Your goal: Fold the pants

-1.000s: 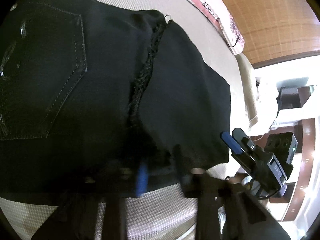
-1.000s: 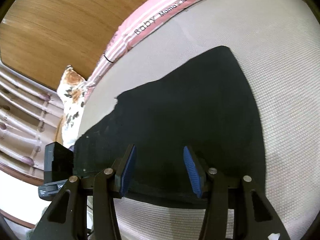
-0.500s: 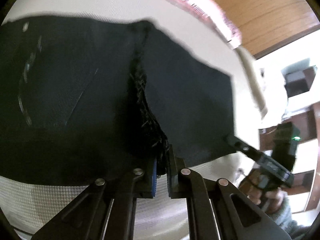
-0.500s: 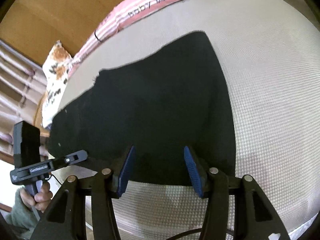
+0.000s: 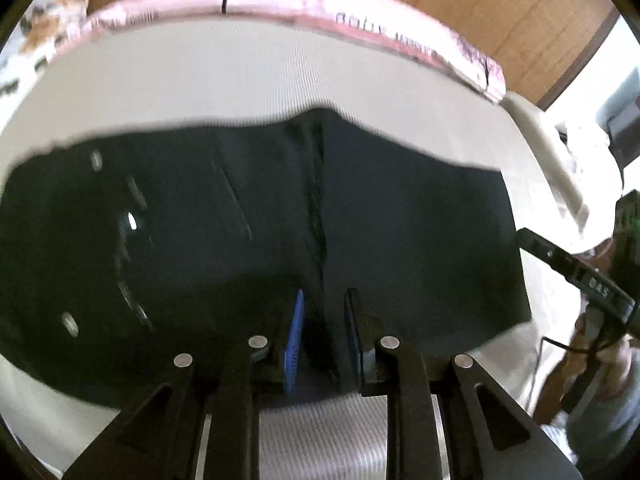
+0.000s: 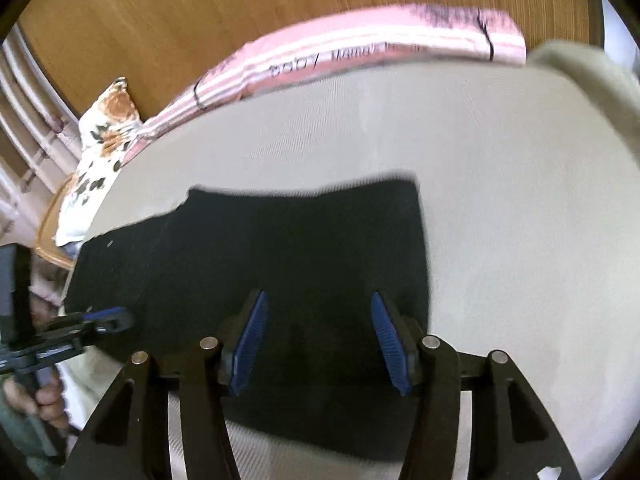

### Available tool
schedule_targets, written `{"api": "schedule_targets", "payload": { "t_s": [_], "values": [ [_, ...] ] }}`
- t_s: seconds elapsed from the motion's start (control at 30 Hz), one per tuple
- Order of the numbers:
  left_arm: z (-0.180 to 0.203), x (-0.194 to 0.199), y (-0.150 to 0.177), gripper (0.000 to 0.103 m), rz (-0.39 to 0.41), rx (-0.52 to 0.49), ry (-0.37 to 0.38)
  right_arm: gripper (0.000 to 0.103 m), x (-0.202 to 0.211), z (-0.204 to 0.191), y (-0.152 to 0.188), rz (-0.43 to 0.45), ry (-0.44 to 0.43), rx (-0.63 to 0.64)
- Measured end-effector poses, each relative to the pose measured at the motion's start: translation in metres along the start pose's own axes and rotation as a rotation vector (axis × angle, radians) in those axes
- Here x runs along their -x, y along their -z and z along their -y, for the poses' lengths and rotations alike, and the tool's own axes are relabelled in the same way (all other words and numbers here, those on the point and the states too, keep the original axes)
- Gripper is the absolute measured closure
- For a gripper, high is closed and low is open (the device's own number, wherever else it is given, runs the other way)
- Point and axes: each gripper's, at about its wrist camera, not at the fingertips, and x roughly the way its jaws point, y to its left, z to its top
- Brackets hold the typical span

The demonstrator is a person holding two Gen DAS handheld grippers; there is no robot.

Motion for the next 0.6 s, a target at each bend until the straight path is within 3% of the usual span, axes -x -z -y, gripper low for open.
{"api": "schedule_targets", "payload": {
  "t_s": [0.23, 0.37, 0.47, 0.6],
  "values": [
    [0.032, -0.021, -0.046, 0.081, 0.105, -0.127, 0.020, 0.066, -0.033, 0.003, -0.039, 0.031, 0.104, 0.064],
    [0.039, -0.051, -0.067, 0.081, 0.090, -0.164, 0.023, 0.070, -0.055, 0.007, -0.047, 0.010, 0.140, 0.083],
    [0.034, -0.082, -0.080, 0.081, 0.029, -0.148, -0.003, 0.071, -0.065, 0.009, -0.046, 0.001, 0.148, 0.085],
    [0.032, -0.091, -0.083, 0.081, 0.026, -0.148, 0.006, 0.070, -0.069, 0.008, -0.048, 0.002, 0.151, 0.096]
  ]
}}
